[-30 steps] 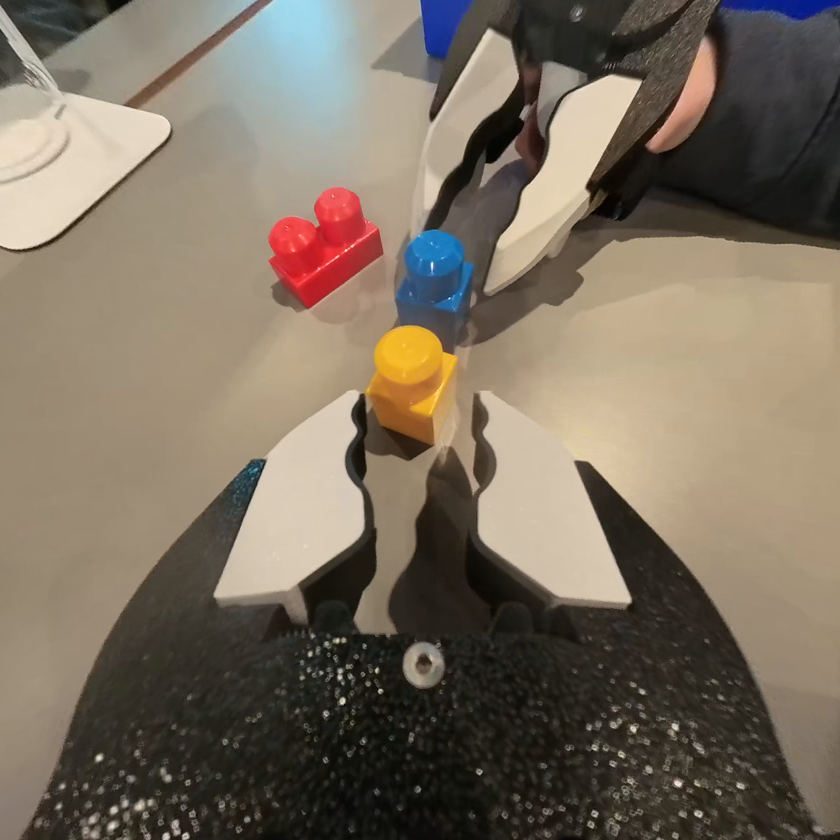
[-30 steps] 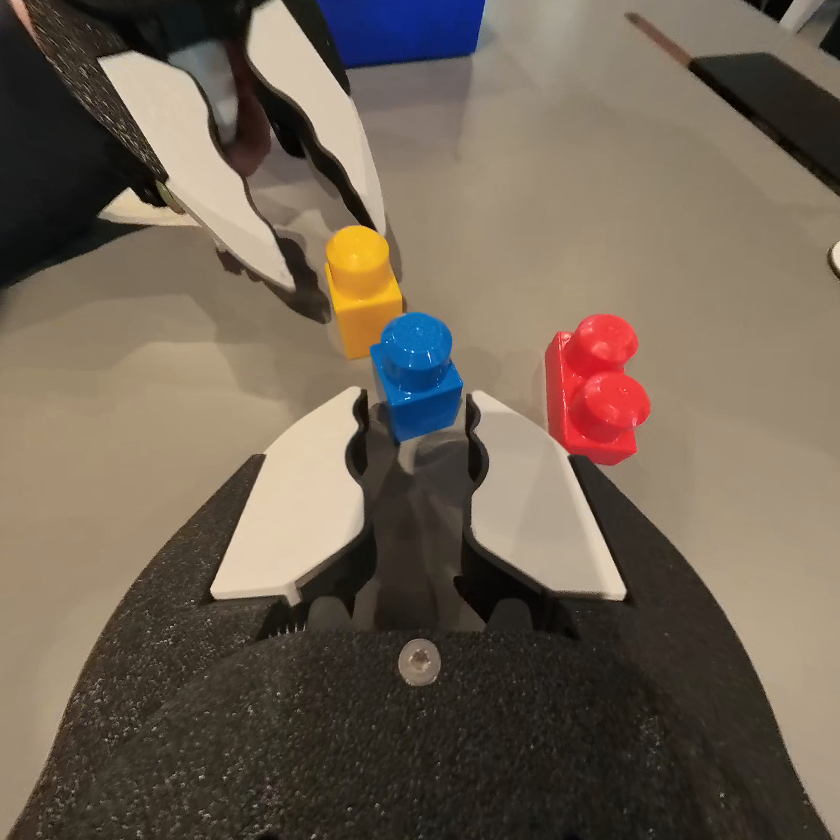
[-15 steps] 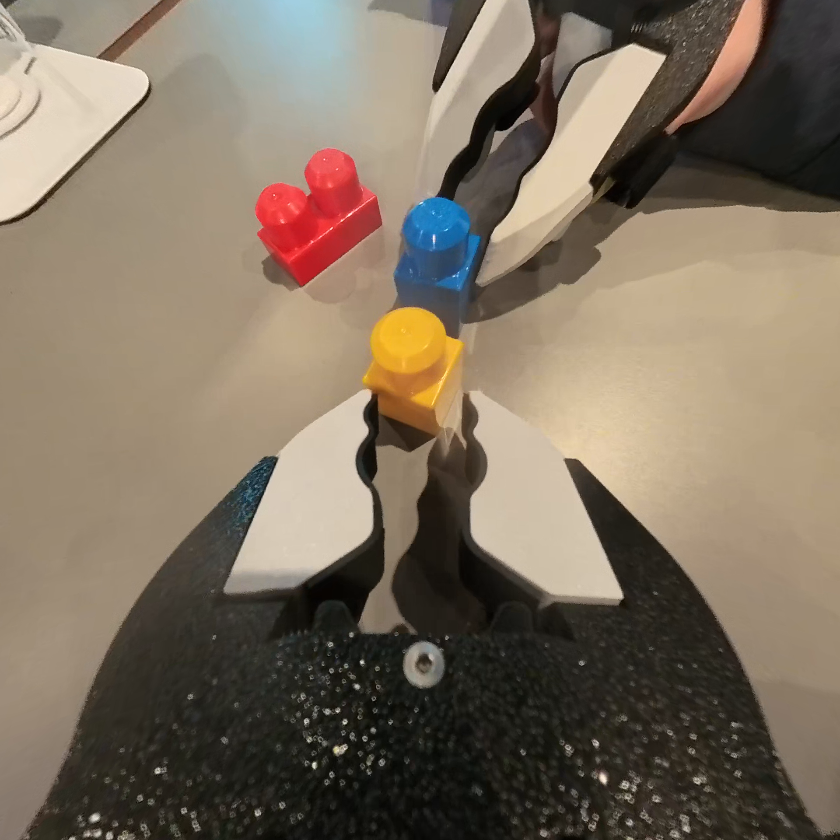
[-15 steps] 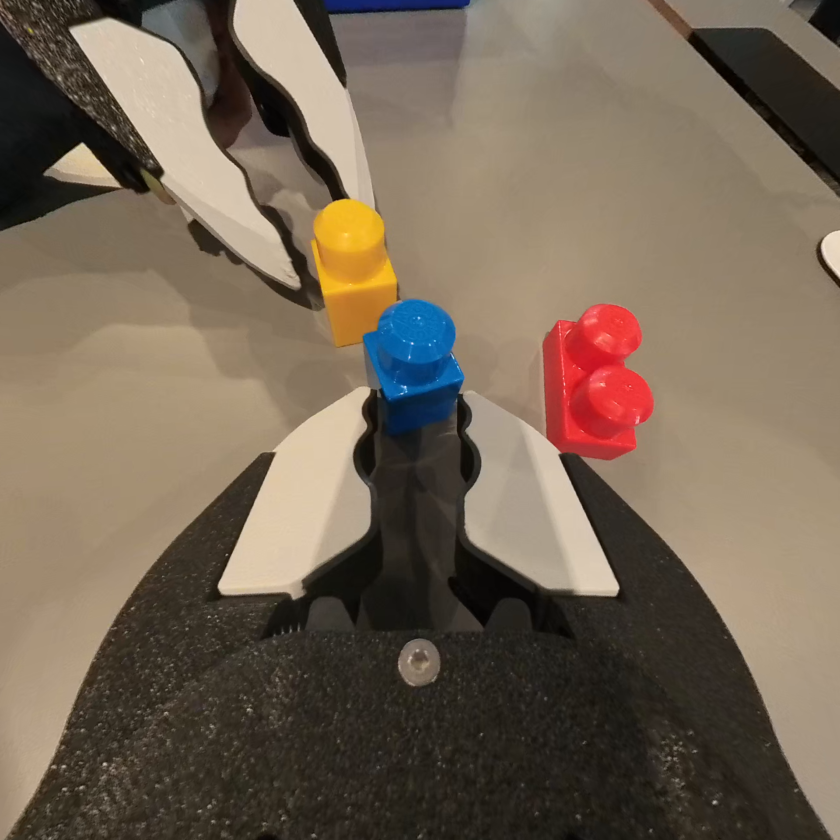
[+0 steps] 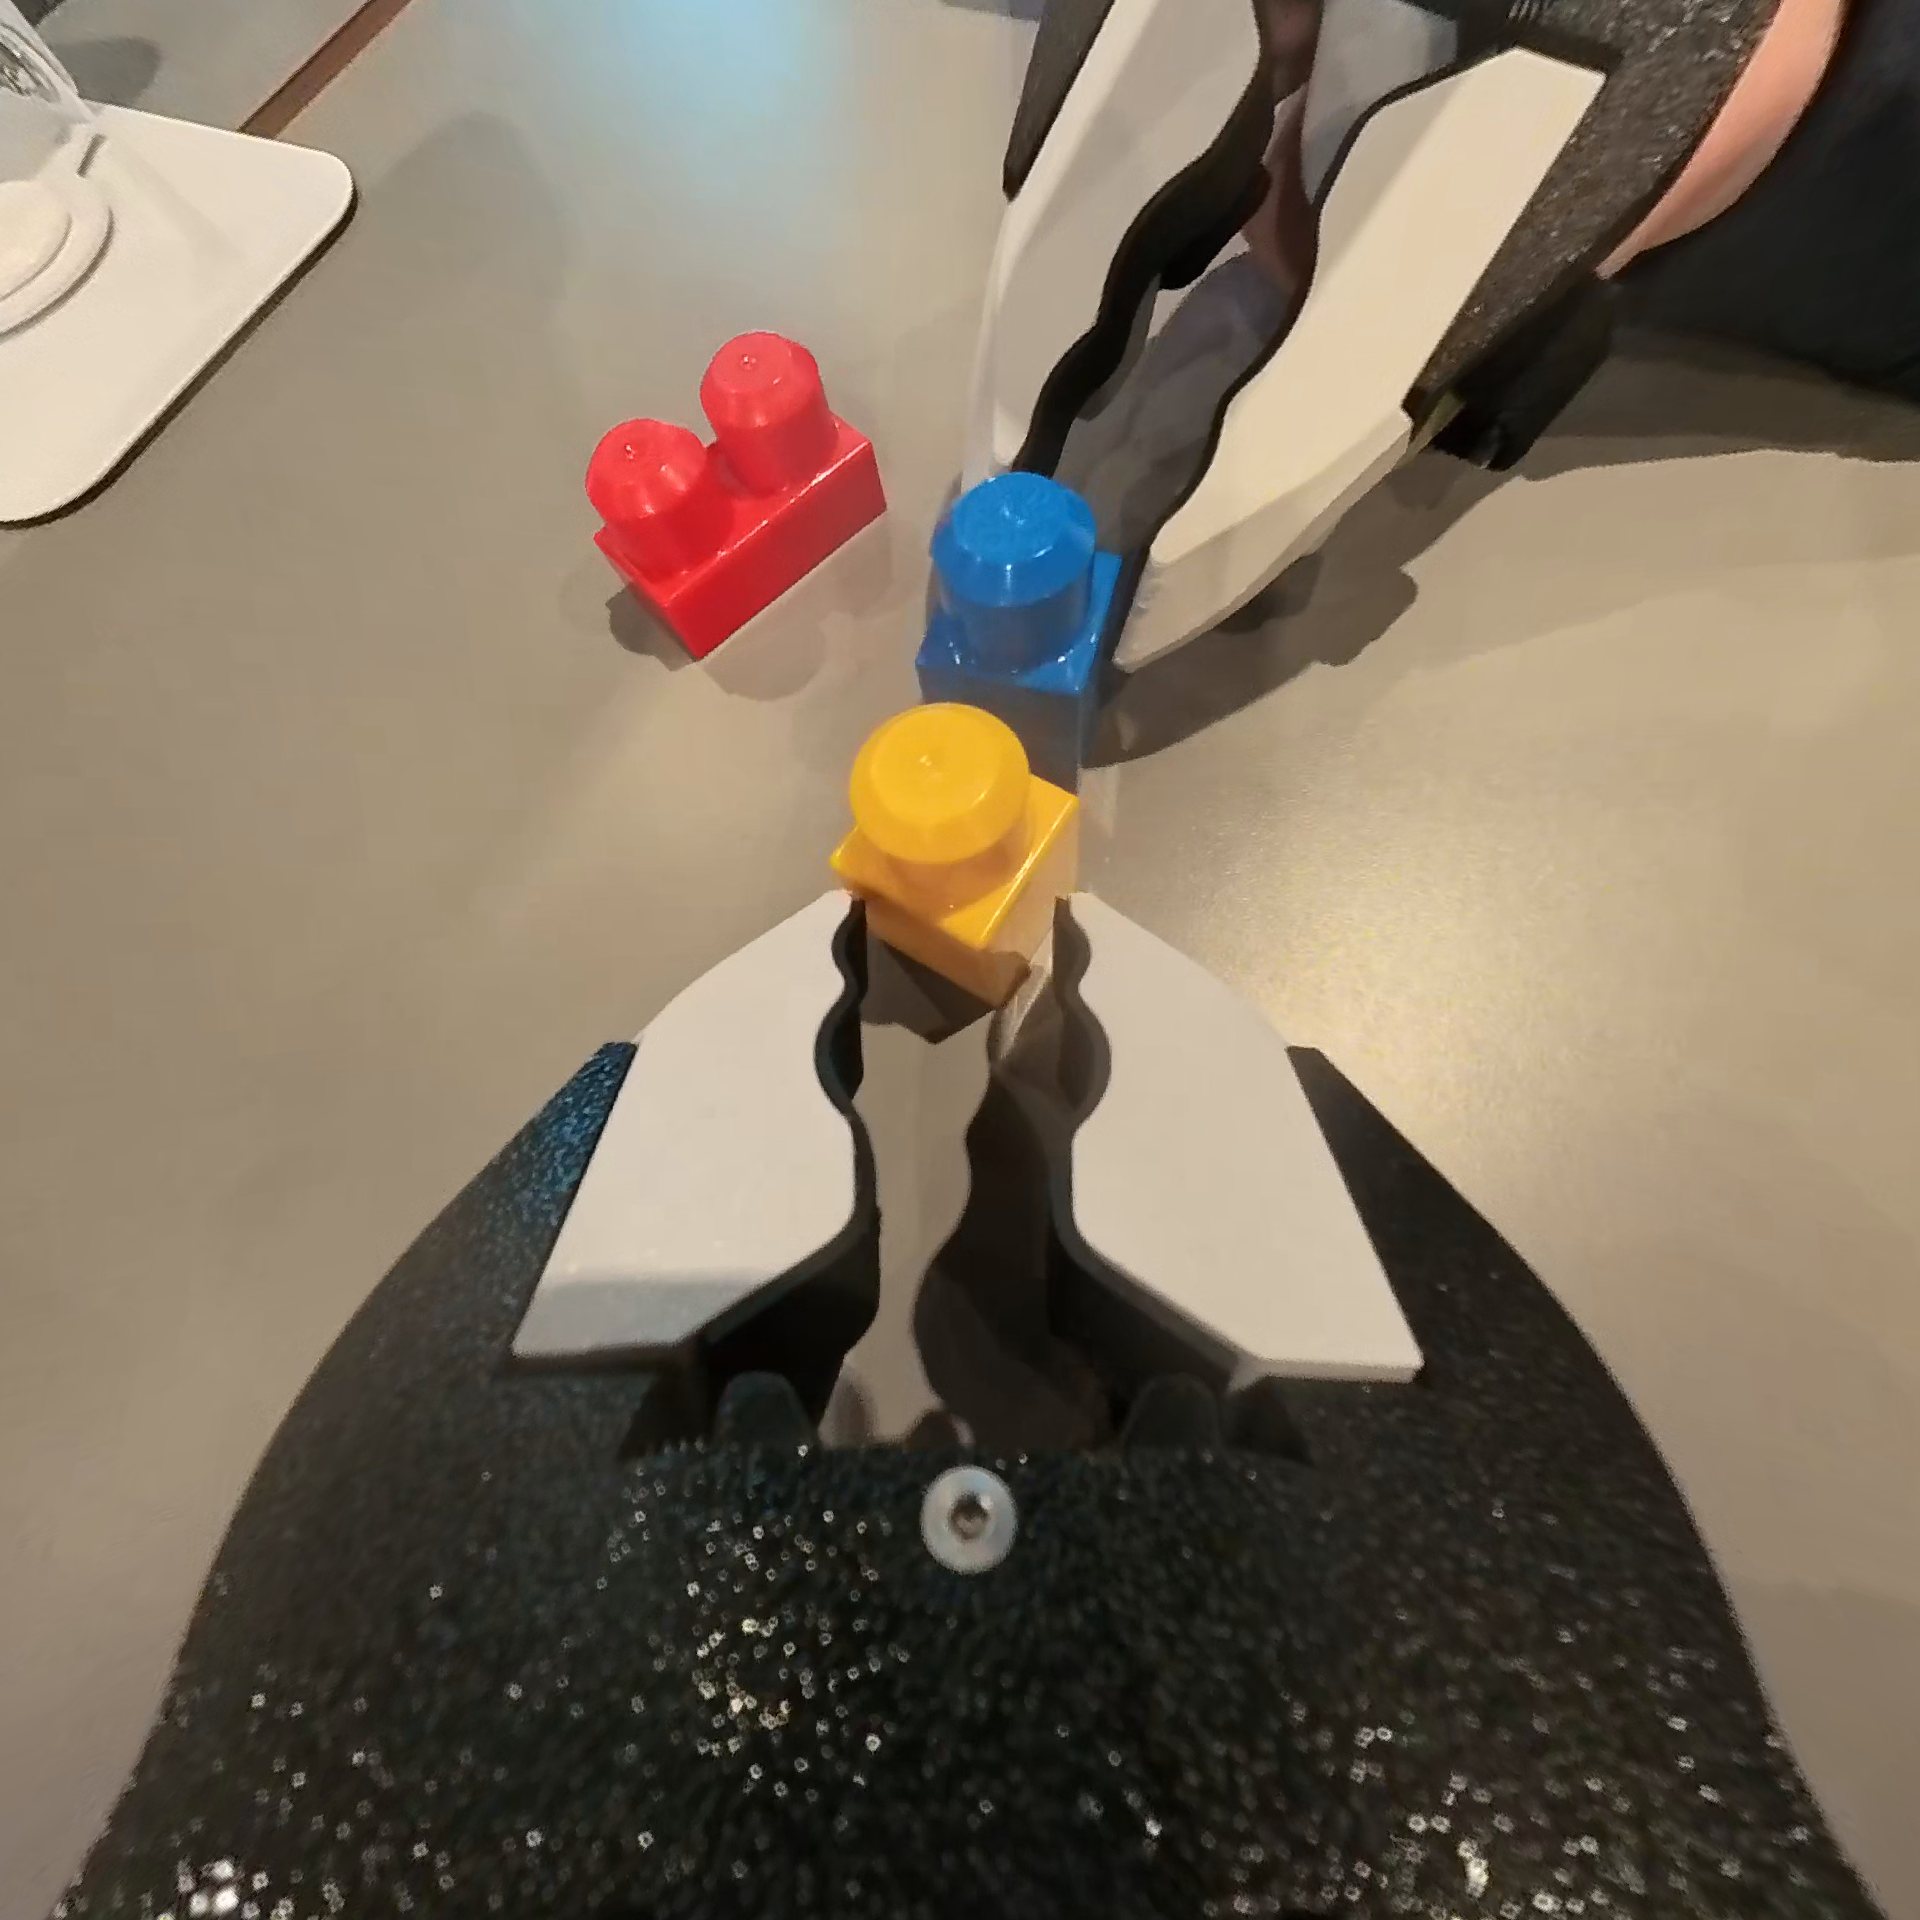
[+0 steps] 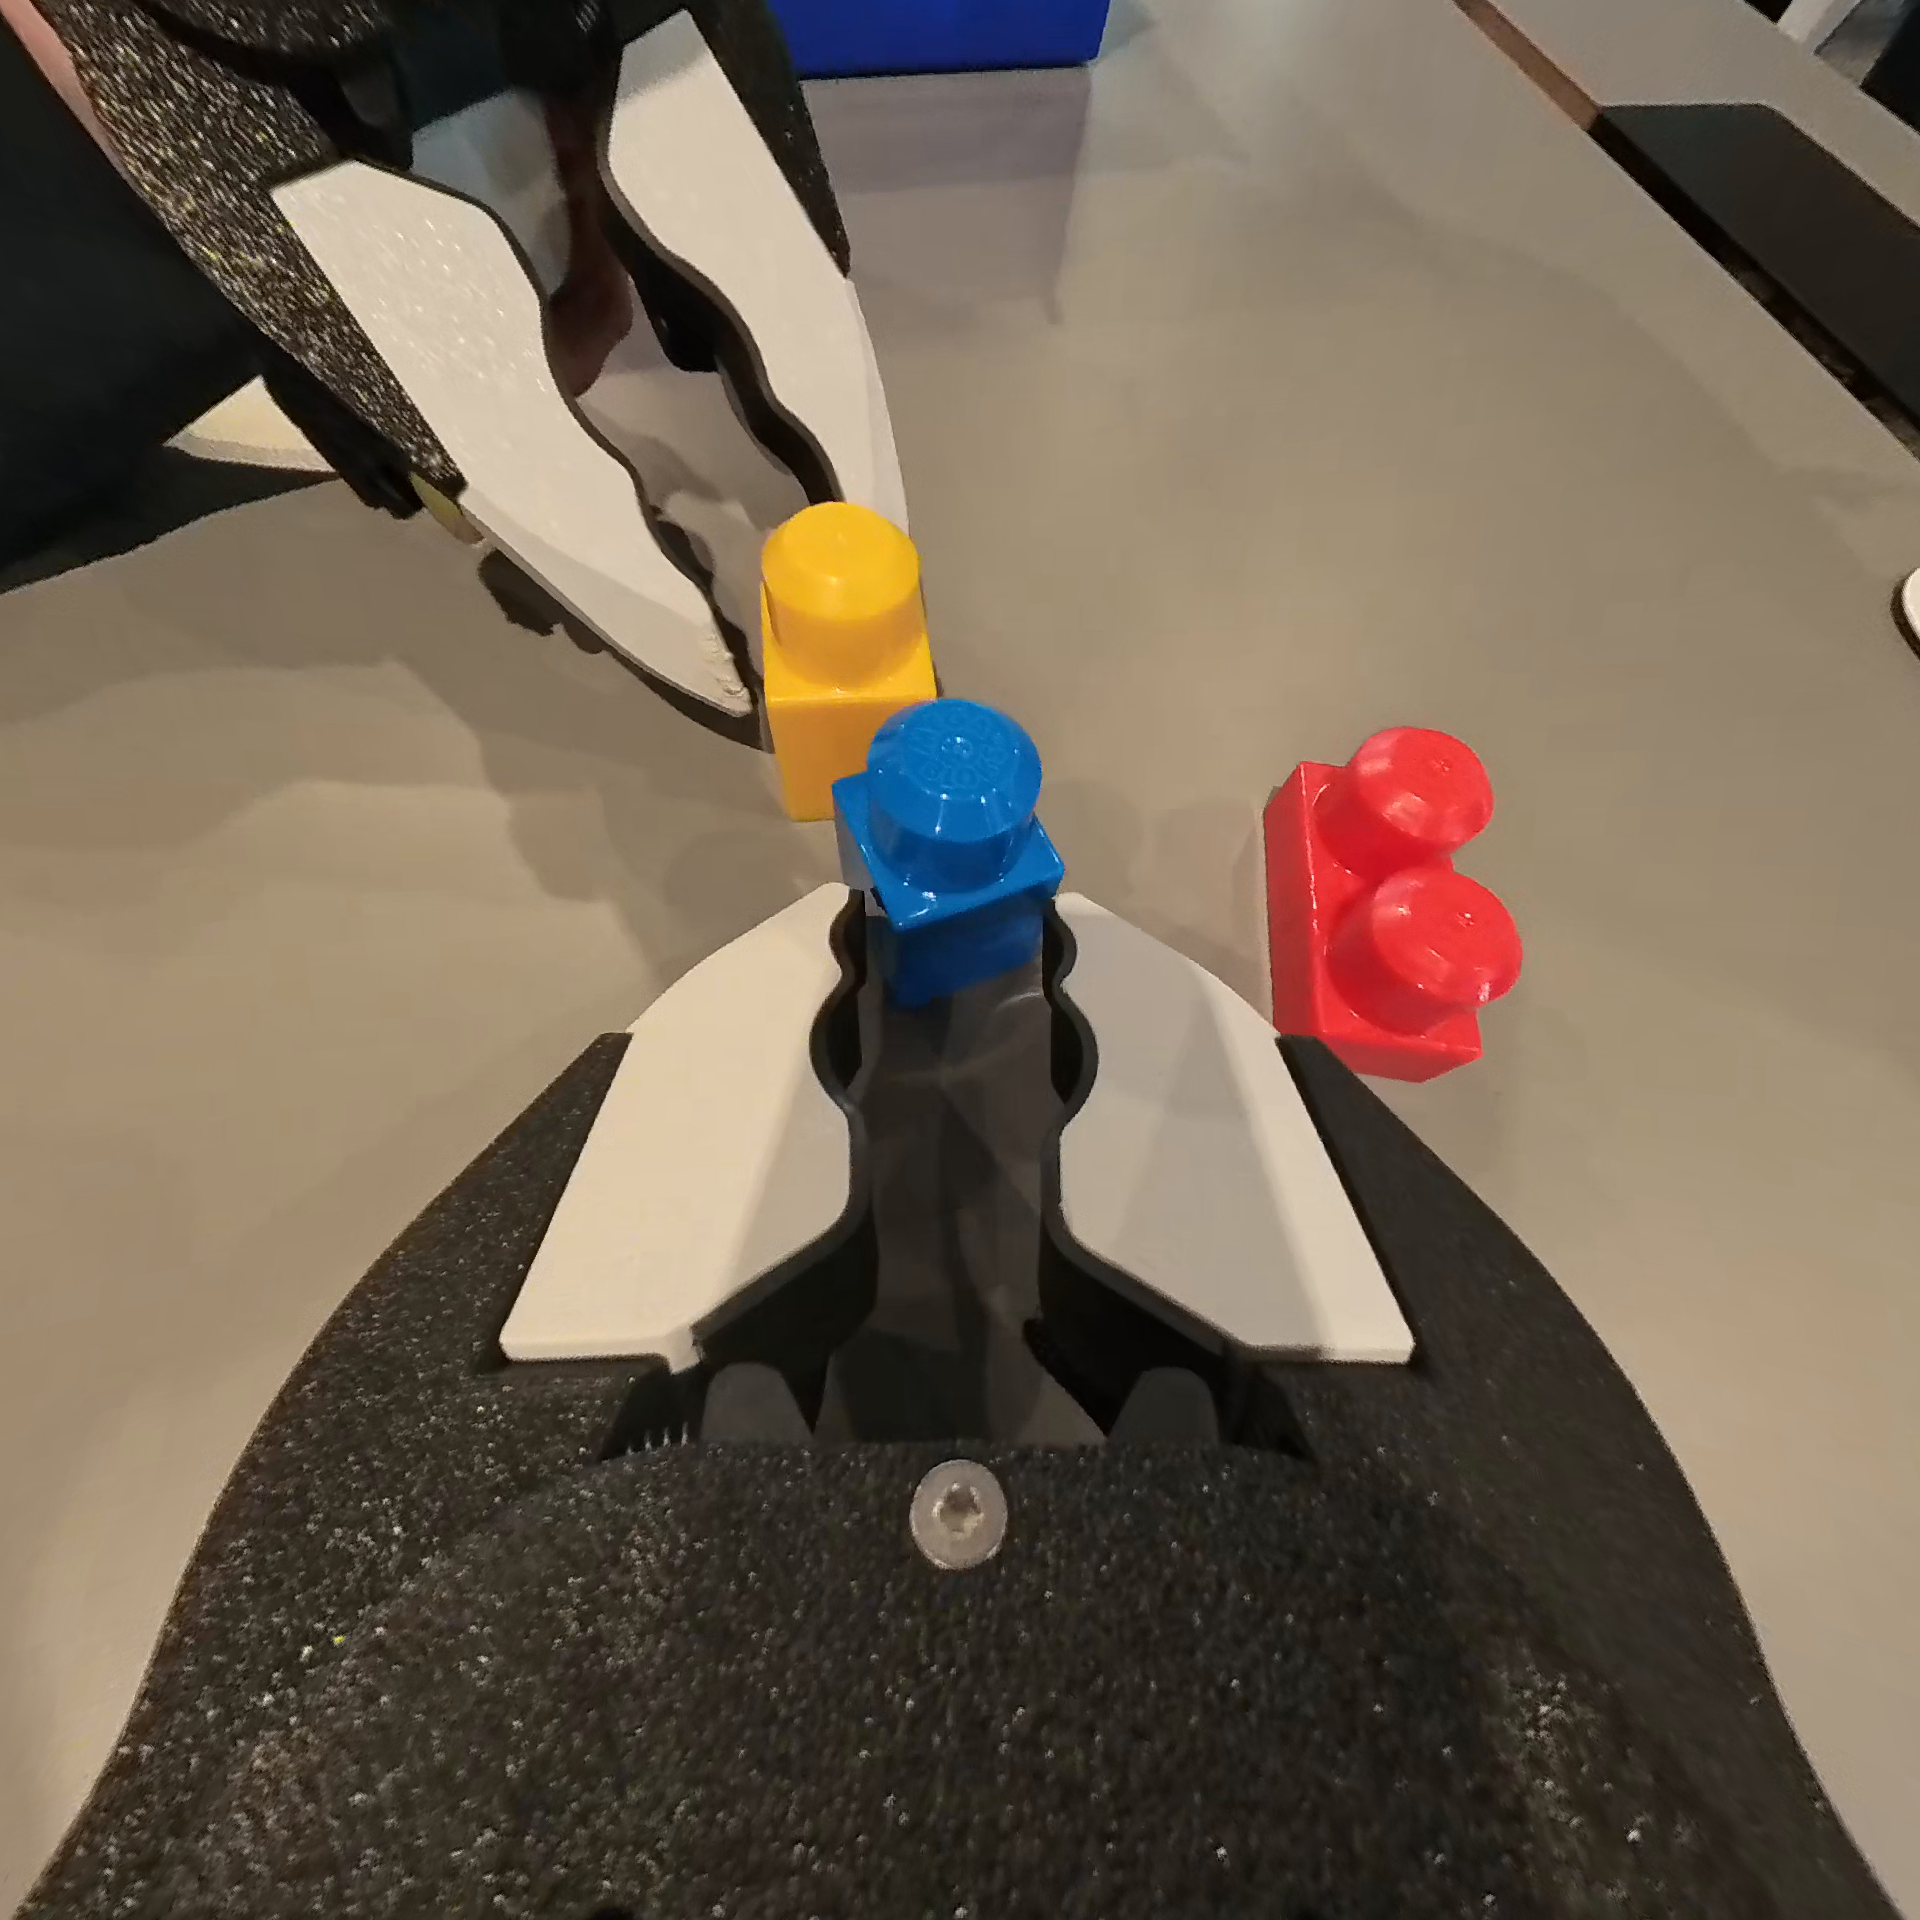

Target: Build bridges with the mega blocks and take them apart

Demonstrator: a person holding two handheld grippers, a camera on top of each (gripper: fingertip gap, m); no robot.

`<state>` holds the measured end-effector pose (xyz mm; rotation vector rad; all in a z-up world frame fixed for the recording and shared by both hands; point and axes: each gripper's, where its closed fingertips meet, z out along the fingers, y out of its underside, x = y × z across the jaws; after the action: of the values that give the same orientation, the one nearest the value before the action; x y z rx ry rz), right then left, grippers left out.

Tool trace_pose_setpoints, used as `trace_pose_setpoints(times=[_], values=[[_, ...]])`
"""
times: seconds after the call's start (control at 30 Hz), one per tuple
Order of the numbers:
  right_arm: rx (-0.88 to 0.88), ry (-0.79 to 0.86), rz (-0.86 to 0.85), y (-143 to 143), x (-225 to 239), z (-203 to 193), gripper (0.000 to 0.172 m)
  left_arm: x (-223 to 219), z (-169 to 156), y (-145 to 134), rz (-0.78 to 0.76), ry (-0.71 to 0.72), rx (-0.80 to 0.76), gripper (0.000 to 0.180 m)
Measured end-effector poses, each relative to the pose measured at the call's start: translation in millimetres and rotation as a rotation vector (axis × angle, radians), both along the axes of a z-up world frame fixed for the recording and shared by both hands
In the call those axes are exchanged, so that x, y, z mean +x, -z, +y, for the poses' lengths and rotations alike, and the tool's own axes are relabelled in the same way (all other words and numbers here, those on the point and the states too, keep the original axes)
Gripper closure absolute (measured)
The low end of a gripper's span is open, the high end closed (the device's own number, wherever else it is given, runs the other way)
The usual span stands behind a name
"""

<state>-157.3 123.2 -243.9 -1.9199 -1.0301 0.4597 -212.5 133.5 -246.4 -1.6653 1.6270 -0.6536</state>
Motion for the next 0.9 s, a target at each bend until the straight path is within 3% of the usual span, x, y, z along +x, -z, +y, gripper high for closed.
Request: trace_pose_setpoints(times=[0.03, 0.9], values=[[0.000, 0.000, -0.001, 0.2, -0.1, 0.0, 0.139, 0.0, 0.5, 0.0, 0.000, -0.002, 0.003, 0.147], [0.003, -0.018, 0.003, -0.6, -5.7, -1.9, 0.140, 4.0, 4.9, 1.8, 0.011, -0.024, 0.035, 0.147]])
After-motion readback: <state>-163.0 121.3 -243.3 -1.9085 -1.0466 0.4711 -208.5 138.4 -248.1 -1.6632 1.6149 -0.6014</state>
